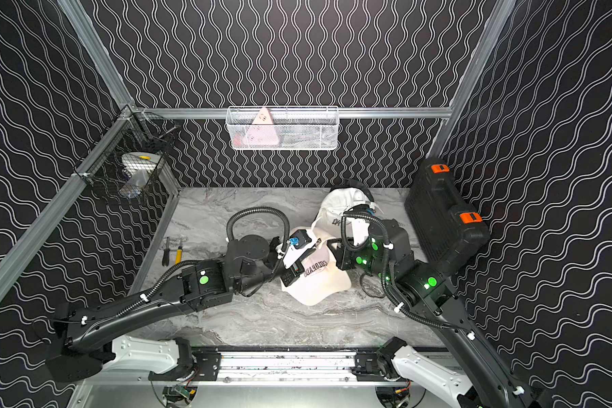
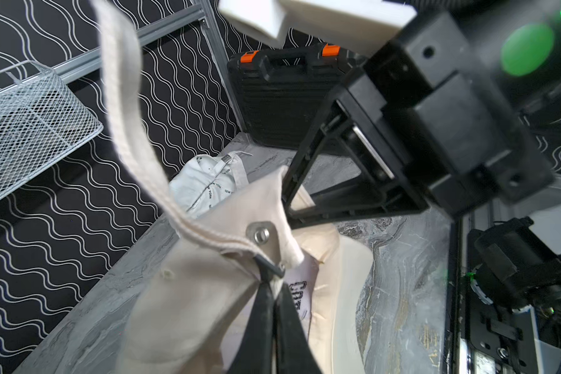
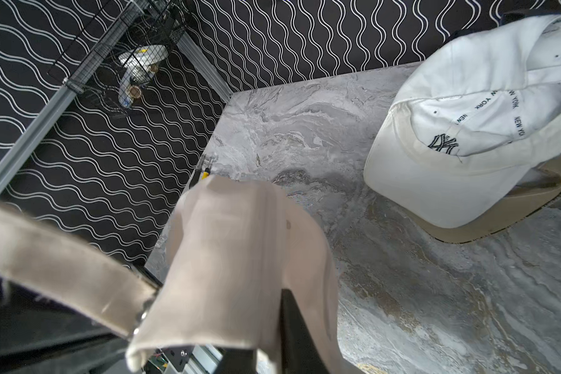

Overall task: Open the adjustable buckle of the baseball cap
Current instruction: Pull the adjustable strap on the baseball cap.

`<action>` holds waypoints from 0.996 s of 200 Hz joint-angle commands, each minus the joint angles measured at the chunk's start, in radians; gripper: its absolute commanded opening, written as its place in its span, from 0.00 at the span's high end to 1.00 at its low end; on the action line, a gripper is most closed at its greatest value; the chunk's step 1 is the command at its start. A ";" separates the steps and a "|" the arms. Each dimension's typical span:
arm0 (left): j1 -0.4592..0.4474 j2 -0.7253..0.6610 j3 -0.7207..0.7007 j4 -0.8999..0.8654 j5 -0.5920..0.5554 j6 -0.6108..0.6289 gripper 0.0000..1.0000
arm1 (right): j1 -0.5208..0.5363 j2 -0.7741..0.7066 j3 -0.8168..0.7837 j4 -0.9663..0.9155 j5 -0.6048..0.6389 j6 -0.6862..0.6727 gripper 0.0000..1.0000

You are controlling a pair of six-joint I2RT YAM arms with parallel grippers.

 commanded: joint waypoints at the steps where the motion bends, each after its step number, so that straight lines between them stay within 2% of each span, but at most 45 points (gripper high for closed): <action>1: -0.001 0.019 0.044 -0.082 0.018 -0.022 0.98 | 0.001 -0.020 -0.007 -0.001 -0.037 -0.065 0.73; 34: -0.001 0.034 0.090 -0.132 0.012 -0.030 0.99 | 0.002 -0.037 -0.003 -0.030 -0.027 -0.119 0.62; 66: -0.001 0.048 0.137 -0.186 0.023 -0.035 0.99 | 0.003 -0.057 -0.013 -0.039 -0.028 -0.168 0.55; 199: -0.001 0.138 0.275 -0.319 0.107 -0.062 1.00 | 0.017 -0.057 -0.021 0.004 -0.090 -0.253 0.53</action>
